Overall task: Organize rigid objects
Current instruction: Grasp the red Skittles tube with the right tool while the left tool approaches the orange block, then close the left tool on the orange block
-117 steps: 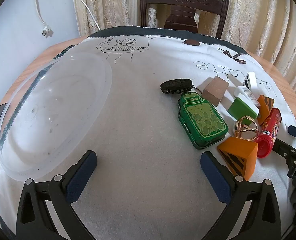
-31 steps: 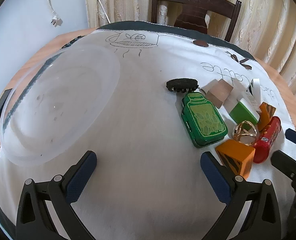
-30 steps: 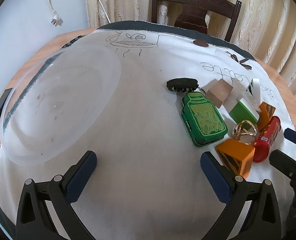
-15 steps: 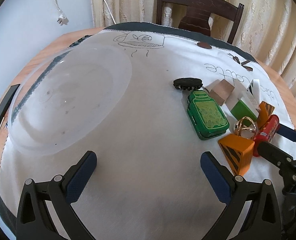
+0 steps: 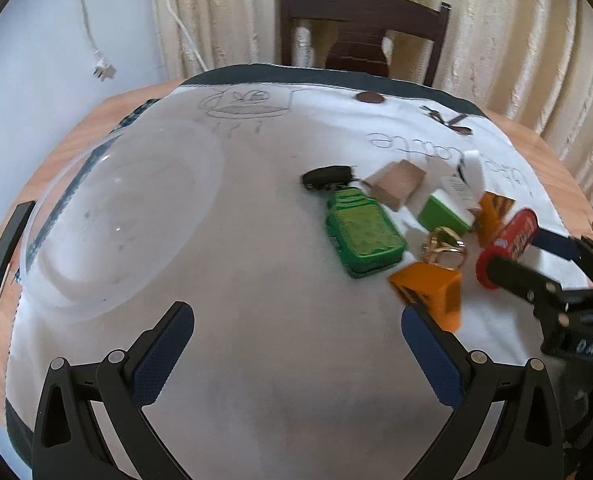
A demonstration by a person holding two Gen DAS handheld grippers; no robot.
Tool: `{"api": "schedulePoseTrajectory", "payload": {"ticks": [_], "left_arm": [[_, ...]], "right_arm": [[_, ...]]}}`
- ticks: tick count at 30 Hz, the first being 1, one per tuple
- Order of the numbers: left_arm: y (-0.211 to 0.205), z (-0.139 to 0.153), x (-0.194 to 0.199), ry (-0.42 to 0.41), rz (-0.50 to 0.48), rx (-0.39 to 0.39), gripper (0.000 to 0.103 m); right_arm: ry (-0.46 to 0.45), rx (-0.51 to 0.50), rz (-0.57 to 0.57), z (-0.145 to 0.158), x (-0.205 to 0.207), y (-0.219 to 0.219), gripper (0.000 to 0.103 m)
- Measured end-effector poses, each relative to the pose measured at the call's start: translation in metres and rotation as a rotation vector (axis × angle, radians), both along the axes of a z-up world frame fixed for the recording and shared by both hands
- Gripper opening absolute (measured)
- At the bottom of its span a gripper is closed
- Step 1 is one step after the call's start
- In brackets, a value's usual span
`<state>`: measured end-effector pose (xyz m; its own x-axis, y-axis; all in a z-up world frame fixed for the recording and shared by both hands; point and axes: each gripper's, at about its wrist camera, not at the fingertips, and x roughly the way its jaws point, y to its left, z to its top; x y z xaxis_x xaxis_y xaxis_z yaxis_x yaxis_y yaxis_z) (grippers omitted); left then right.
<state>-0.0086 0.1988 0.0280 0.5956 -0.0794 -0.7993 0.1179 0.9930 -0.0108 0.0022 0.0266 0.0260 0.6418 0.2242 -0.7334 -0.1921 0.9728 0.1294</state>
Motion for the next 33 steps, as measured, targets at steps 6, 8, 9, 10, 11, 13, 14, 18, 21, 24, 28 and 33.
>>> {"api": "schedulePoseTrajectory", "payload": {"ticks": [6, 8, 9, 10, 11, 13, 14, 18, 21, 24, 28, 33], "left_arm": [[-0.023, 0.004, -0.002, 0.001, -0.066, -0.008, 0.103], [-0.032, 0.004, -0.002, 0.005, -0.092, -0.008, 0.103], [-0.036, 0.004, -0.002, 0.008, -0.103, -0.009, 0.103], [-0.039, 0.003, -0.001, 0.010, -0.112, -0.011, 0.103], [-0.042, 0.003, -0.001, 0.012, -0.122, -0.011, 0.103], [-0.048, 0.001, 0.001, 0.018, -0.131, -0.008, 0.103], [-0.050, 0.000, 0.002, 0.023, -0.131, -0.010, 0.103], [-0.054, -0.005, 0.011, 0.047, -0.108, -0.023, 0.103], [-0.056, -0.006, 0.014, 0.048, -0.102, -0.032, 0.098], [-0.059, -0.009, 0.015, 0.055, -0.103, -0.030, 0.086], [-0.053, -0.015, 0.019, 0.097, -0.094, -0.072, 0.074], [-0.049, -0.013, 0.015, 0.091, -0.099, -0.102, 0.058]], "right_arm": [[-0.023, 0.023, -0.078, 0.006, 0.000, -0.019, 0.096], [-0.021, 0.027, -0.102, 0.006, 0.000, -0.023, 0.096], [-0.019, 0.031, -0.110, 0.006, 0.001, -0.025, 0.096], [-0.018, 0.035, -0.119, 0.006, 0.001, -0.027, 0.096], [-0.016, 0.041, -0.127, 0.006, 0.001, -0.029, 0.096], [-0.014, 0.048, -0.139, 0.005, 0.002, -0.031, 0.096], [-0.014, 0.052, -0.144, 0.005, 0.002, -0.032, 0.096], [-0.016, 0.059, -0.159, 0.005, 0.001, -0.035, 0.096], [-0.015, 0.064, -0.164, 0.005, 0.002, -0.038, 0.096], [-0.010, 0.066, -0.163, 0.003, 0.004, -0.037, 0.096], [-0.009, 0.064, -0.156, 0.002, 0.004, -0.038, 0.096], [-0.011, 0.061, -0.154, 0.002, 0.003, -0.038, 0.096]]}}
